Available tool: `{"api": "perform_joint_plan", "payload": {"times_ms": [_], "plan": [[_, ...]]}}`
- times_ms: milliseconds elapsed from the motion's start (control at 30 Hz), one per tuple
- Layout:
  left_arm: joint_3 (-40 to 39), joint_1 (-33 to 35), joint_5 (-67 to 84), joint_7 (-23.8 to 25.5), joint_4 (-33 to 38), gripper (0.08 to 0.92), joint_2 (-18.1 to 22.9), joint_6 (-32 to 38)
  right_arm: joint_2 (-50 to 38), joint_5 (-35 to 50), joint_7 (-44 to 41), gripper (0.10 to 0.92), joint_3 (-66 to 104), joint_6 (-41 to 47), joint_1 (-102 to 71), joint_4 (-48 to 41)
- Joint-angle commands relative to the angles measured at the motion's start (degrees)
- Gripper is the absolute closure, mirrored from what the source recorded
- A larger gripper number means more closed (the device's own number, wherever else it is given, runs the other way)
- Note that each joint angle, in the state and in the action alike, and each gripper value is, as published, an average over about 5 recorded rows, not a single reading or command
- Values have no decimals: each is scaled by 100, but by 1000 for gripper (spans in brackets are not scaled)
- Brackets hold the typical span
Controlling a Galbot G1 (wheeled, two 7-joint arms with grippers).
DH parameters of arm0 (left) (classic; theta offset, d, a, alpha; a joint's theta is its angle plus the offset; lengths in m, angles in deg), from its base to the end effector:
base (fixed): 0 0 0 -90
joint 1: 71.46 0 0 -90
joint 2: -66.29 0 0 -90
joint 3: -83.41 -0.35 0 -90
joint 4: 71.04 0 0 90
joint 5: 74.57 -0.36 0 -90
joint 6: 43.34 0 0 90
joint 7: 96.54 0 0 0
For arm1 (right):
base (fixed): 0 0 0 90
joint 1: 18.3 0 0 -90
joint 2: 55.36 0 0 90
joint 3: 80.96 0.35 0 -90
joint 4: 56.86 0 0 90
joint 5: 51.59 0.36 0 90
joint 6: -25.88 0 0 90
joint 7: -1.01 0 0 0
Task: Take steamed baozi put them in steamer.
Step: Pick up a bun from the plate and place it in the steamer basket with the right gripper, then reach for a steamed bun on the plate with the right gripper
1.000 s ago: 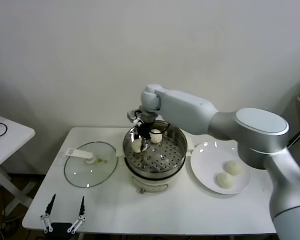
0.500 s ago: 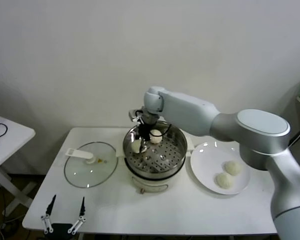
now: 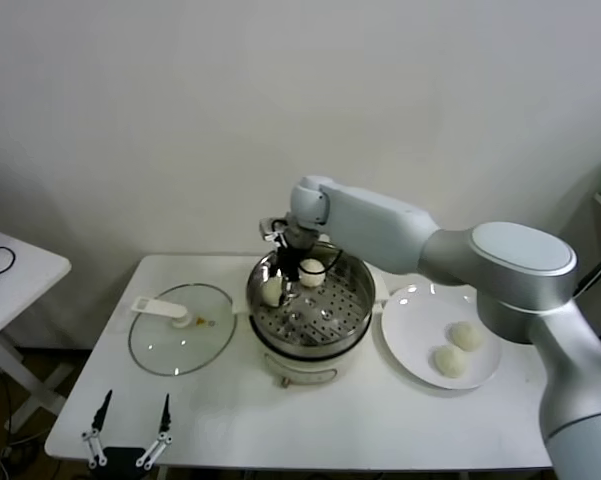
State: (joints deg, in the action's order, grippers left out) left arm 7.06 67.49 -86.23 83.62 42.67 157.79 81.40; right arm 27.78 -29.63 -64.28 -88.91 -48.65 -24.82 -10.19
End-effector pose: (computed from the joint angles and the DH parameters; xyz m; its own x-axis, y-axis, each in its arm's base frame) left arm 0.0541 0.0724 -0.3776 -0.9891 -0.0321 -0.1438 -0.0798 0.9371 0.3397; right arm 0.6156 0.1862 -0.1068 -0.0355 -0.3137 0.9489 -0.9426 -0.3050 -0.1362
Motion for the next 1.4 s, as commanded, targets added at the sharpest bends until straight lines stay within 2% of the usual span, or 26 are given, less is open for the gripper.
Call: {"api": "perform_joint_plan", "payload": {"times_ms": [33,200,400,633,900,1033,1200,1400], "plan": [[9,-17,1,4,8,177,-9,-25,-280,236,-63,206,135,40,304,298],[3,-15,-7,6,26,177,-3,-29,-930,532,-319,203,29,32,814,1074],[-48,-10,-31,3,41,177,29,-10,-2231,655,-830,203,-483,-173,1695,2018],[-109,-32,-89,6,41,177,39,-17,-3543,69,-1273,203,-247,-555,1597,2144],[-159,-26,-163,15,68,177,47,-36,-4915,-1128,-1546,203,614,-830,158,2587],[-183,8,-197,8,79,177,67,-11,-5229,-1845,-1463,203,1421,-911,-1124,2839],[-199,63,-242,0,105,177,92,14,-5214,-2796,-1138,203,2328,-1104,-2447,2863],[-174,91,-251,-8,99,177,104,27,-4970,-3248,-847,203,2518,-1141,-2872,2759]]}}
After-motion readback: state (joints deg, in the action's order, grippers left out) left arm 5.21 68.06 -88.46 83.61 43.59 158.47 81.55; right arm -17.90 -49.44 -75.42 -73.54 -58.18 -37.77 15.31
